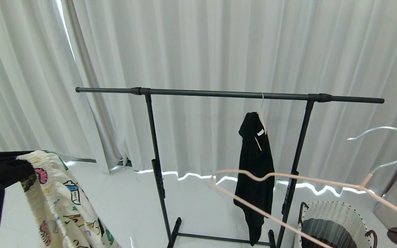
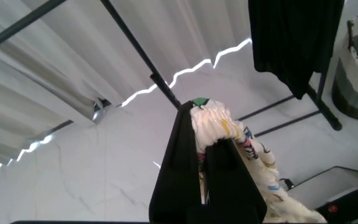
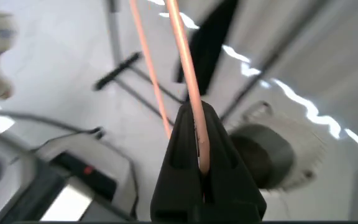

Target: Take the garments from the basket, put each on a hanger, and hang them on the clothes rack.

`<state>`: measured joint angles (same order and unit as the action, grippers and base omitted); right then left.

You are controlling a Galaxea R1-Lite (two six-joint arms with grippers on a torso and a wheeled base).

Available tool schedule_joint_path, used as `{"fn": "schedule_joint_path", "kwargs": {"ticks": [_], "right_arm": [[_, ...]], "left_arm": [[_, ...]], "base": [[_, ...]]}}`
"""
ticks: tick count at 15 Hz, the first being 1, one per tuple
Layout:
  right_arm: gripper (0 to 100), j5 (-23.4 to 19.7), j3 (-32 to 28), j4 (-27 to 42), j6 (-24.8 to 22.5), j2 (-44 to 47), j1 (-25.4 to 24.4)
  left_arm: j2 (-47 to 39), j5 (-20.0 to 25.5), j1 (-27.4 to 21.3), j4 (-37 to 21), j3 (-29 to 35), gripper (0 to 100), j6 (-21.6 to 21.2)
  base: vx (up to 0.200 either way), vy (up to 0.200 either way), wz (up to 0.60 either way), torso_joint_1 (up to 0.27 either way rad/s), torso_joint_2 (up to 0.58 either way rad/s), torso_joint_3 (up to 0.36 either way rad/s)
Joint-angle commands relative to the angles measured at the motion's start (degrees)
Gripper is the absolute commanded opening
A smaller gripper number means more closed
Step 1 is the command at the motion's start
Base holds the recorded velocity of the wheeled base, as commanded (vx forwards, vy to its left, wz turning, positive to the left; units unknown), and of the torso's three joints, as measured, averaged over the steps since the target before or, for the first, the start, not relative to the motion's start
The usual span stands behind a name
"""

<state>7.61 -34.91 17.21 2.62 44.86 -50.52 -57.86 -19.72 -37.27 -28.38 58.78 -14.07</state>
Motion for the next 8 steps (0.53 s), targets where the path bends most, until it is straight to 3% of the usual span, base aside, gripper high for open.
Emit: {"fn": "schedule_joint_path", "kwargs": {"ticks": [1,3,4,5,8], "right_arm": [[0,0.0,-0.2,-6.1,5.3,7.2,-13.1],[0,0.0,-0.3,-14.8,9.1,14.8,-18.6],[0,0.1,-0.2,-19.0,10.0,18.1,-19.4],[0,0.1,-0.3,-21.7,10.3,20.4,-19.4],[0,0.0,-1.5,-25.0,11.4,24.2,-19.4]], "left_arm": [[-3.9,-1.7,1.2,1.7,-1.8,0,1.1],[-10.6,-8.3,1.3,6.8,-2.4,0,8.3],[-14.1,-14.5,1.3,7.6,-2.1,0,12.2],[-16.2,-17.6,1.2,7.6,-1.7,0,15.6],[-16.8,-16.8,0.4,7.6,-1.9,0,17.4]], "base": [[0.000,0.000,0.00,0.000,0.00,0.000],[0.000,0.000,0.00,0.000,0.00,0.000],[0.000,0.000,0.00,0.000,0.00,0.000],[0.000,0.000,0.00,0.000,0.00,0.000],[0.000,0.000,0.00,0.000,0.00,0.000]]}}
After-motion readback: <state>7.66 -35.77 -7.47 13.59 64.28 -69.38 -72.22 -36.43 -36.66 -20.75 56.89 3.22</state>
